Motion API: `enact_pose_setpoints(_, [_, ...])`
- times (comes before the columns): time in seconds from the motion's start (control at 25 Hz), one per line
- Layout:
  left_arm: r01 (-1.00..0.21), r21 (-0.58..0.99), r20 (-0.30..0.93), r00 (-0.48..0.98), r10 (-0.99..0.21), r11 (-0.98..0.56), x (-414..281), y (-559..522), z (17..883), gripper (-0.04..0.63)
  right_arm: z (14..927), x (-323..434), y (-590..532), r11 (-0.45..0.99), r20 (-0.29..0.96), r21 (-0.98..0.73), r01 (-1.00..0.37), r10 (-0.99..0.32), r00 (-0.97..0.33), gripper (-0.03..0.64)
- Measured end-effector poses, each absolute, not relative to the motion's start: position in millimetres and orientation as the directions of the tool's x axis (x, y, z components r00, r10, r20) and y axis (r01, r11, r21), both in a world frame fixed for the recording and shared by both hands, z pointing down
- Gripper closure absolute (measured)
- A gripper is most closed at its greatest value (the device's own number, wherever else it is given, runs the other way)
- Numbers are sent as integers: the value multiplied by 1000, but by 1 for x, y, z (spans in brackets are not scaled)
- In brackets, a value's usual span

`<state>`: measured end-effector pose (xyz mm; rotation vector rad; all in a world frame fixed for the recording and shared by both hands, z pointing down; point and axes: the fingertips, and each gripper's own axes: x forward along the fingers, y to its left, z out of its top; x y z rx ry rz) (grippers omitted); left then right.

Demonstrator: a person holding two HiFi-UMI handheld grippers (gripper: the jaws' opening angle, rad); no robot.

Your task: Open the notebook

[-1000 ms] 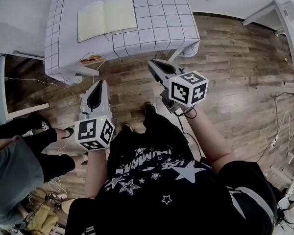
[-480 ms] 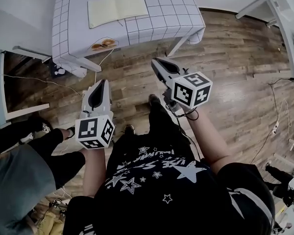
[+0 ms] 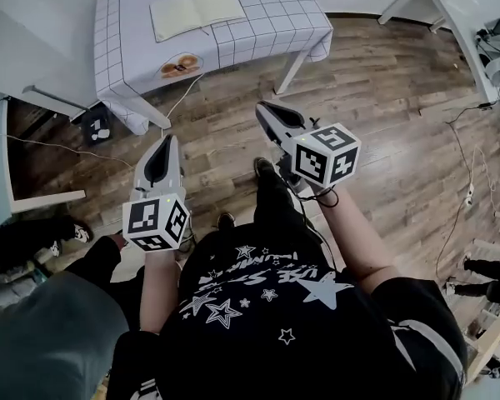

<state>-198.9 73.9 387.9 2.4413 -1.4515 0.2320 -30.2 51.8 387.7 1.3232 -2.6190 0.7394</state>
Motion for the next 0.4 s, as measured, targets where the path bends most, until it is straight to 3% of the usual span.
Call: enact_pose_setpoints(0.4, [-859,150,235,512,-826,-490,-206,116,343,584,347,-36,119,482,299,-339,-808,-759,-579,600])
